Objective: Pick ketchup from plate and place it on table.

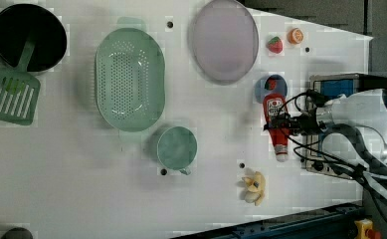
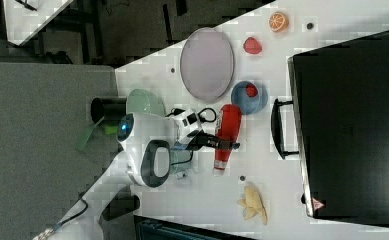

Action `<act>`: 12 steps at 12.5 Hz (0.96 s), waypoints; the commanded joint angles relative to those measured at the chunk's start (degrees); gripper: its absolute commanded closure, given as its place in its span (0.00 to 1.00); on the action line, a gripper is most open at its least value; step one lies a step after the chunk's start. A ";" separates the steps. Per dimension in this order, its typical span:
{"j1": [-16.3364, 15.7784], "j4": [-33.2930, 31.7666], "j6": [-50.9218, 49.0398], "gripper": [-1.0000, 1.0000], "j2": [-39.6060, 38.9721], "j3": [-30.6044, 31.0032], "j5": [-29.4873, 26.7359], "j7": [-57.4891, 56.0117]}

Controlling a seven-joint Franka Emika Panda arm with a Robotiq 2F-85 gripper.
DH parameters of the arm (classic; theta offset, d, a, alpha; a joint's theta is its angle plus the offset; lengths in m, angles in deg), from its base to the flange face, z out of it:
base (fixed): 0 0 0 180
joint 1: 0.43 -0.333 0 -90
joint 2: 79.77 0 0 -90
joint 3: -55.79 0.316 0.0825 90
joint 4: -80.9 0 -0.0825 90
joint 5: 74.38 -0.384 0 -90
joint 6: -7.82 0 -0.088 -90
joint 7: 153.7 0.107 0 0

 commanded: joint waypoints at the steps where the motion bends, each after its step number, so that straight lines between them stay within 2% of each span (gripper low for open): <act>1: -0.03 1.19 3.43 0.13 0.22 0.11 -1.23 2.65; 2: -0.02 0.98 4.93 0.02 -0.31 0.10 -1.23 2.65; 3: -0.04 1.11 6.72 0.00 -0.18 0.16 -1.23 2.67; 7: 0.06 1.47 5.58 0.00 3.93 0.00 -1.33 6.17; 12: 0.44 7.03 -8.20 0.00 14.12 0.05 -1.41 26.96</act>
